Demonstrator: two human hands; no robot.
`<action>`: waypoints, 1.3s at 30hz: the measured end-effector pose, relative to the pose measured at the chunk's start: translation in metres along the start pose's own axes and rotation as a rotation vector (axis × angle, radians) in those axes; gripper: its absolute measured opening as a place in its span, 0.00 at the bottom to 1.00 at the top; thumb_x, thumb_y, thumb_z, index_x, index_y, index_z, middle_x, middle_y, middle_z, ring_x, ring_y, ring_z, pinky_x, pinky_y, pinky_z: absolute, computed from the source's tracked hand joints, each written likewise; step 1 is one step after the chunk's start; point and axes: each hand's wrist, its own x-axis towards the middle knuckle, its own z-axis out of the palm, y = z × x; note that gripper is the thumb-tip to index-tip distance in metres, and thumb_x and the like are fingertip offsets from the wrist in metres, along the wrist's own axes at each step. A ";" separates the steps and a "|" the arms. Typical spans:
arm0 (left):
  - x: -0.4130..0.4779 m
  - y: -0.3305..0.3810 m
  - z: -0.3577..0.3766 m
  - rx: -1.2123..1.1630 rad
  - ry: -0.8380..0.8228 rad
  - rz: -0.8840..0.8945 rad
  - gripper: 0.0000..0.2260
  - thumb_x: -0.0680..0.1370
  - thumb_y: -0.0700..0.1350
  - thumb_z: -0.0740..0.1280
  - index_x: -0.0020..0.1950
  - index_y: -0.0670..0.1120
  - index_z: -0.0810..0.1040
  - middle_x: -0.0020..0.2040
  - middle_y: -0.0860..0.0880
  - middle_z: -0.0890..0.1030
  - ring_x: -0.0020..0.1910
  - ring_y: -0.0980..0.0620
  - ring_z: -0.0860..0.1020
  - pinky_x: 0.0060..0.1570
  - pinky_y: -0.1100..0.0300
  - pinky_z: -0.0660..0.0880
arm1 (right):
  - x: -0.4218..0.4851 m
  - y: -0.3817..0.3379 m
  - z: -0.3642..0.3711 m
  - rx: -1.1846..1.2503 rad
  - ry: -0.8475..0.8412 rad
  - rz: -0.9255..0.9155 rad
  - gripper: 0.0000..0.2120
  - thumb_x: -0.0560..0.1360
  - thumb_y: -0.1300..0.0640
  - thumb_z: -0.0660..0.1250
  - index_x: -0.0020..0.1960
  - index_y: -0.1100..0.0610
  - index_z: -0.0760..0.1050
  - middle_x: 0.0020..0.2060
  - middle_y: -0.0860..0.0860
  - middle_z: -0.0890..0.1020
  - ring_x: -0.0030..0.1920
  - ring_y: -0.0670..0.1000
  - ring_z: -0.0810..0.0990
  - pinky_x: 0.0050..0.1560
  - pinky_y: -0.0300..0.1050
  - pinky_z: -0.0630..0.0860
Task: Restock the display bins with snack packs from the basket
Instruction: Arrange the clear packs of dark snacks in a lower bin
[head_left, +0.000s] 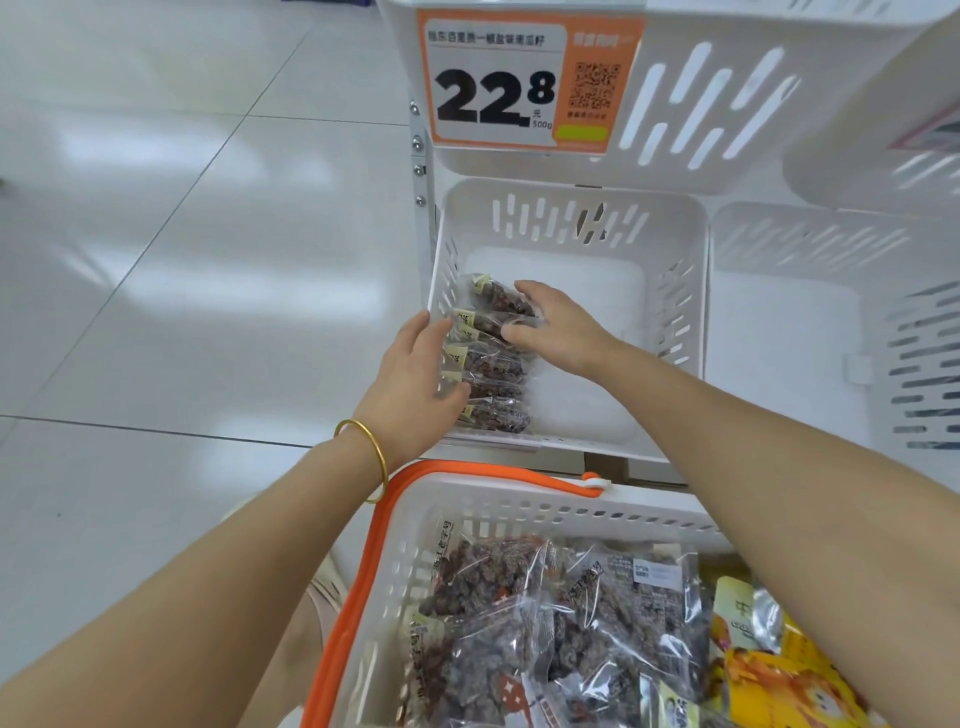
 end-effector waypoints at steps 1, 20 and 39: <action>0.000 0.000 0.000 0.000 0.002 -0.001 0.29 0.78 0.44 0.65 0.76 0.46 0.56 0.77 0.47 0.52 0.76 0.51 0.50 0.70 0.62 0.50 | 0.000 -0.001 0.000 0.003 0.010 -0.005 0.33 0.77 0.52 0.65 0.76 0.54 0.55 0.75 0.53 0.59 0.74 0.53 0.60 0.70 0.46 0.57; 0.000 0.000 0.001 -0.013 0.025 0.002 0.28 0.77 0.42 0.65 0.75 0.45 0.58 0.76 0.46 0.54 0.76 0.51 0.51 0.70 0.61 0.51 | 0.009 -0.004 0.013 -0.069 0.041 -0.095 0.18 0.80 0.54 0.59 0.68 0.55 0.71 0.63 0.54 0.75 0.65 0.55 0.71 0.66 0.53 0.67; -0.094 0.067 -0.033 0.165 0.024 0.230 0.24 0.78 0.42 0.64 0.73 0.42 0.63 0.73 0.43 0.62 0.73 0.46 0.59 0.69 0.62 0.54 | -0.211 -0.051 -0.029 0.052 0.184 -0.182 0.14 0.79 0.59 0.62 0.63 0.50 0.74 0.56 0.44 0.76 0.55 0.44 0.75 0.57 0.38 0.70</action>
